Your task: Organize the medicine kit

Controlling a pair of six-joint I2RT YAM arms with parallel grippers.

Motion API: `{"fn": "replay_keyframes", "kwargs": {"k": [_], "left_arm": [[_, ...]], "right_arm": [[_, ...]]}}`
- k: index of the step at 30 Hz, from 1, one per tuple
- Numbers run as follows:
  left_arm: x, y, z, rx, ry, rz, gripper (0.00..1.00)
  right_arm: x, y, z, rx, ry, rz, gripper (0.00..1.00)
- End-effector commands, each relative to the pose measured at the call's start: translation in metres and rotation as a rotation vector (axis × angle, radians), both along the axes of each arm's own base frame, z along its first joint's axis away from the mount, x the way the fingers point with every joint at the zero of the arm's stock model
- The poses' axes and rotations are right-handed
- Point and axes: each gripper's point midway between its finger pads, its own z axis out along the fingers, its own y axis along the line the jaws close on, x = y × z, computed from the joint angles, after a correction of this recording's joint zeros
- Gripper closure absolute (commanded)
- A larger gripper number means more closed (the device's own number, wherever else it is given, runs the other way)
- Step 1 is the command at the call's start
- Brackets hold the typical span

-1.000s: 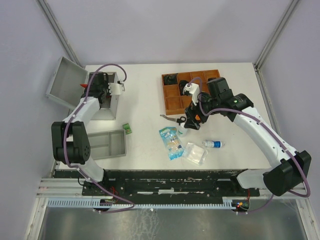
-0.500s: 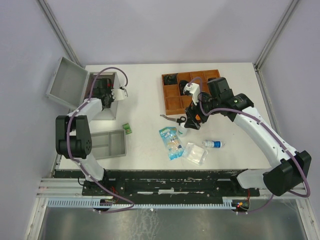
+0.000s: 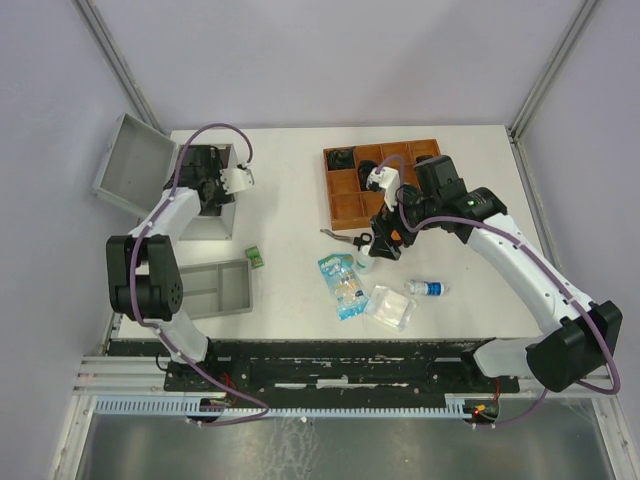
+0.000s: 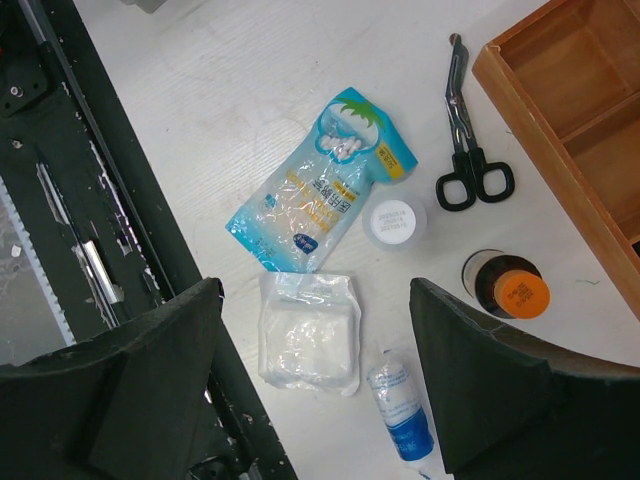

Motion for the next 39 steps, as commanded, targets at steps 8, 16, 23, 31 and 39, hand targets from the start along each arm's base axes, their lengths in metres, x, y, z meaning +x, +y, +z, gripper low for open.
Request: {"fn": "replay_keyframes", "kwargs": {"k": [8, 16, 23, 31, 39], "left_arm": [[-0.013, -0.027, 0.112, -0.212, -0.155, -0.016, 0.05], [-0.098, -0.152, 0.128, -0.891, -0.021, -0.241, 0.03], [-0.175, -0.252, 0.076, -1.036, 0.191, -0.440, 0.00], [-0.196, -0.320, 0.006, -0.926, 0.384, -0.532, 0.12], [-0.176, -0.349, -0.057, -0.902, 0.567, -0.353, 0.19]], "right_arm": [[0.002, 0.001, 0.008, 0.024, -0.037, 0.013, 0.16], [0.017, -0.021, 0.003, -0.044, -0.107, -0.151, 0.16], [0.020, -0.037, -0.004, -0.085, -0.116, -0.257, 0.16], [0.027, -0.052, -0.013, -0.111, -0.145, -0.316, 0.16], [0.030, -0.061, -0.017, -0.119, -0.148, -0.335, 0.16]]}}
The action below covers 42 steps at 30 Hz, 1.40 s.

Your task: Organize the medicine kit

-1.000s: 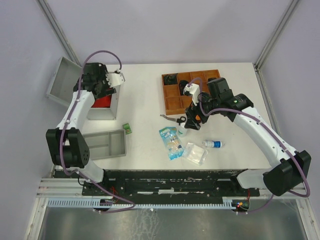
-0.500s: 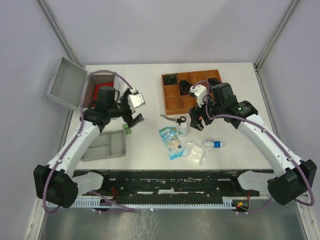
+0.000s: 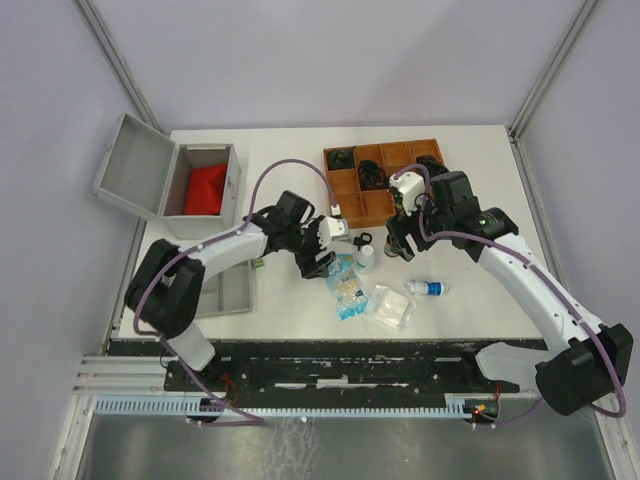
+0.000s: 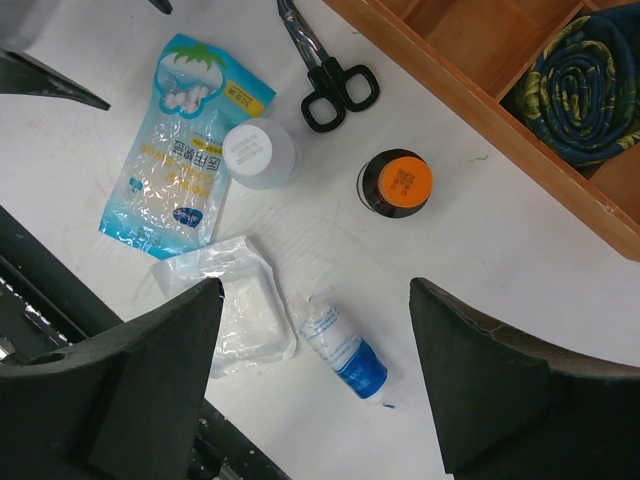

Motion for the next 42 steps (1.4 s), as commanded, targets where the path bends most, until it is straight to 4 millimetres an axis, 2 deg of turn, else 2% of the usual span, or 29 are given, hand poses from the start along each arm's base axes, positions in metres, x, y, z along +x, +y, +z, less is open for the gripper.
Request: {"fn": "replay_keyframes", "kwargs": {"k": [1, 5, 7, 14, 18, 24, 34, 37, 42], "left_arm": [[0.025, -0.022, -0.003, -0.014, 0.045, 0.076, 0.19], [0.039, -0.023, -0.019, 0.039, 0.055, 0.100, 0.18], [0.039, -0.022, -0.027, 0.063, 0.071, 0.094, 0.19], [0.021, -0.017, -0.056, 0.118, 0.133, 0.061, 0.27], [0.018, -0.017, -0.060, 0.133, 0.150, 0.061, 0.34], [0.017, -0.016, -0.061, 0.139, 0.162, 0.082, 0.50], [0.018, -0.016, -0.046, 0.121, 0.137, 0.090, 0.79], [0.022, -0.010, -0.033, 0.143, 0.099, 0.081, 0.86], [0.029, 0.004, 0.001, 0.163, 0.038, 0.094, 0.97]], "right_arm": [[0.008, -0.002, 0.014, 0.021, -0.067, -0.018, 0.16], [0.007, -0.003, 0.015, 0.029, -0.064, -0.015, 0.16], [0.006, -0.004, 0.015, 0.032, -0.066, -0.015, 0.16], [0.006, -0.005, 0.016, 0.037, -0.069, -0.015, 0.16], [0.006, -0.006, 0.016, 0.036, -0.068, -0.016, 0.16], [0.006, -0.007, 0.015, 0.036, -0.066, -0.018, 0.16], [0.006, -0.007, 0.014, 0.033, -0.064, -0.016, 0.16], [0.006, -0.008, 0.013, 0.031, -0.062, -0.017, 0.16], [0.007, -0.008, 0.011, 0.031, -0.058, -0.016, 0.16]]}}
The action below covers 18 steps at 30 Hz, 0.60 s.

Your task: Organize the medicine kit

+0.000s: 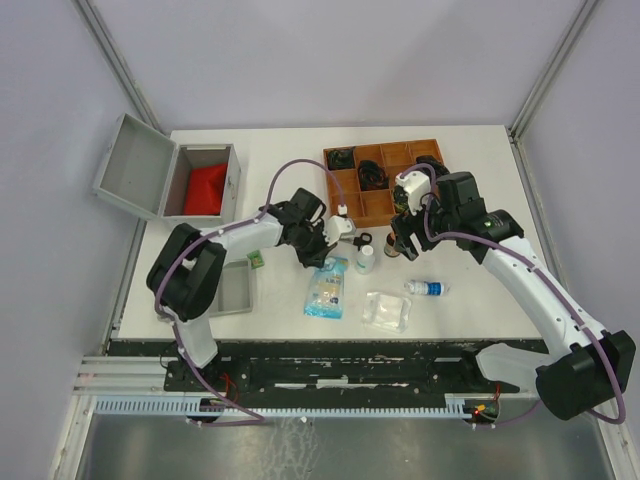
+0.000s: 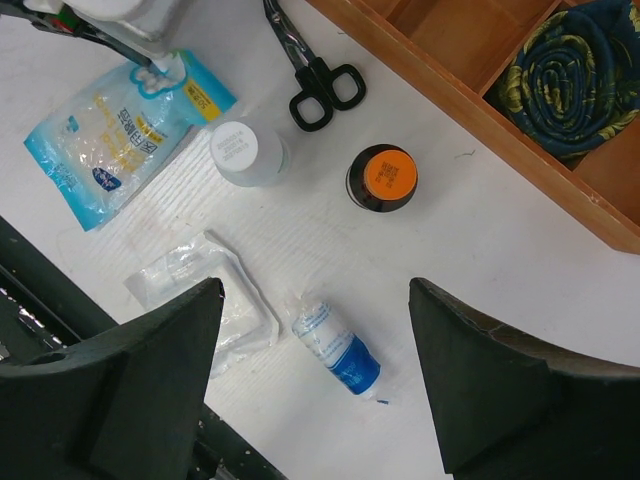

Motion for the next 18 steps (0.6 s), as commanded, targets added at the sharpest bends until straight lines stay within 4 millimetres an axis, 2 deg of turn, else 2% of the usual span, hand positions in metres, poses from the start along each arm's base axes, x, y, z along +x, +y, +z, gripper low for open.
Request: {"fn": "replay_keyframes", "kwargs": {"k": [1, 5, 8, 13, 17, 18], "left_arm": [[0.016, 0.009, 0.057, -0.003, -0.118, -0.010, 0.97], [0.022, 0.032, 0.087, 0.056, -0.170, -0.023, 0.97], [0.036, 0.056, 0.114, 0.100, -0.215, -0.016, 0.97], [0.060, 0.102, 0.159, 0.167, -0.255, -0.007, 0.97], [0.074, 0.146, 0.189, 0.284, -0.291, -0.015, 0.97], [0.075, 0.156, 0.191, 0.320, -0.288, -0.022, 0.97]], "right_arm": [[0.005, 0.003, 0.010, 0.024, -0.045, 0.008, 0.16], [0.004, 0.003, 0.010, 0.025, -0.042, 0.011, 0.16], [0.004, 0.003, 0.010, 0.027, -0.042, 0.013, 0.16], [0.004, 0.004, 0.011, 0.029, -0.043, 0.018, 0.16], [0.004, 0.004, 0.009, 0.028, -0.040, 0.019, 0.16], [0.004, 0.004, 0.009, 0.028, -0.039, 0.022, 0.16]]}}
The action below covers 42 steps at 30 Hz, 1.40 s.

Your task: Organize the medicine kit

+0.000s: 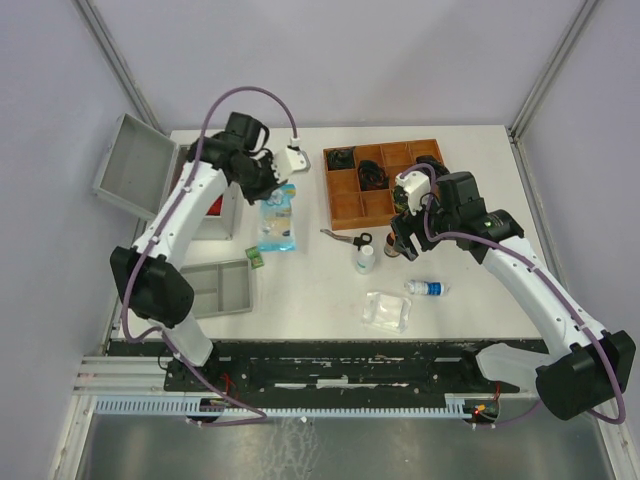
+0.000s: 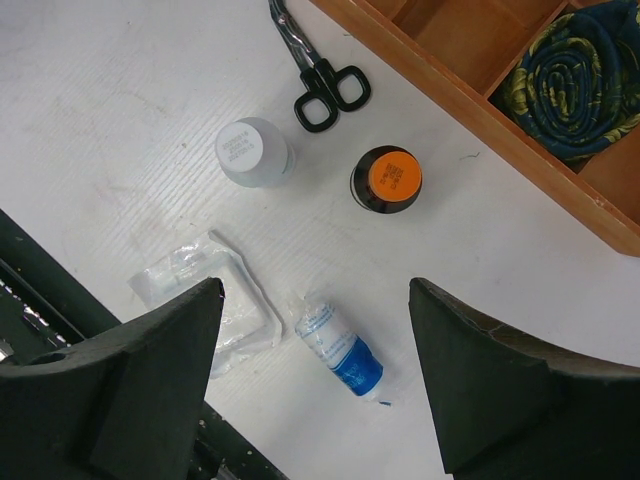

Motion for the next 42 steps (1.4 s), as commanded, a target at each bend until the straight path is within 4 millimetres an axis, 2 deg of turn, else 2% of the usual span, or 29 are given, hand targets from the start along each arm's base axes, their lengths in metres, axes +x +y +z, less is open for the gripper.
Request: {"fn": "replay_keyframes", "kwargs": {"k": [1, 7, 11, 16, 20, 23, 28, 30, 34, 38, 42], "left_arm": [[-0.002, 0.054, 0.022, 0.199, 0.012, -0.056, 0.97], [0.032, 0.129, 0.052, 0.335, -0.049, 0.077, 0.97], [0.051, 0.162, 0.066, 0.347, -0.122, 0.141, 0.97], [0.072, 0.199, 0.072, 0.359, -0.190, 0.218, 0.97], [0.089, 0.221, 0.070, 0.367, -0.222, 0.244, 0.97], [0.105, 0.230, 0.069, 0.356, -0.257, 0.270, 0.97], [0.130, 0.222, 0.072, 0.262, -0.327, 0.299, 0.97], [0.135, 0.220, 0.063, 0.245, -0.327, 0.302, 0.97], [0.137, 0.213, 0.024, 0.219, -0.234, 0.277, 0.97], [0.140, 0.217, -0.011, 0.242, -0.150, 0.276, 0.97], [0.143, 0.222, -0.038, 0.262, -0.098, 0.282, 0.97]], "right_arm": [[0.004, 0.003, 0.009, 0.020, -0.040, 0.016, 0.16], [0.003, 0.004, 0.008, 0.022, -0.034, 0.025, 0.16], [0.002, 0.005, 0.008, 0.025, -0.030, 0.029, 0.16], [0.001, 0.006, 0.007, 0.028, -0.023, 0.035, 0.16], [0.001, 0.006, 0.007, 0.026, -0.023, 0.035, 0.16], [0.002, 0.006, 0.005, 0.022, -0.020, 0.036, 0.16], [0.002, 0.005, 0.004, 0.018, -0.018, 0.034, 0.16], [0.002, 0.005, 0.003, 0.016, -0.017, 0.035, 0.16], [0.002, 0.005, 0.003, 0.015, -0.014, 0.036, 0.16], [0.002, 0.005, 0.002, 0.014, -0.011, 0.036, 0.16], [0.003, 0.005, 0.000, 0.010, -0.010, 0.037, 0.16]]}}
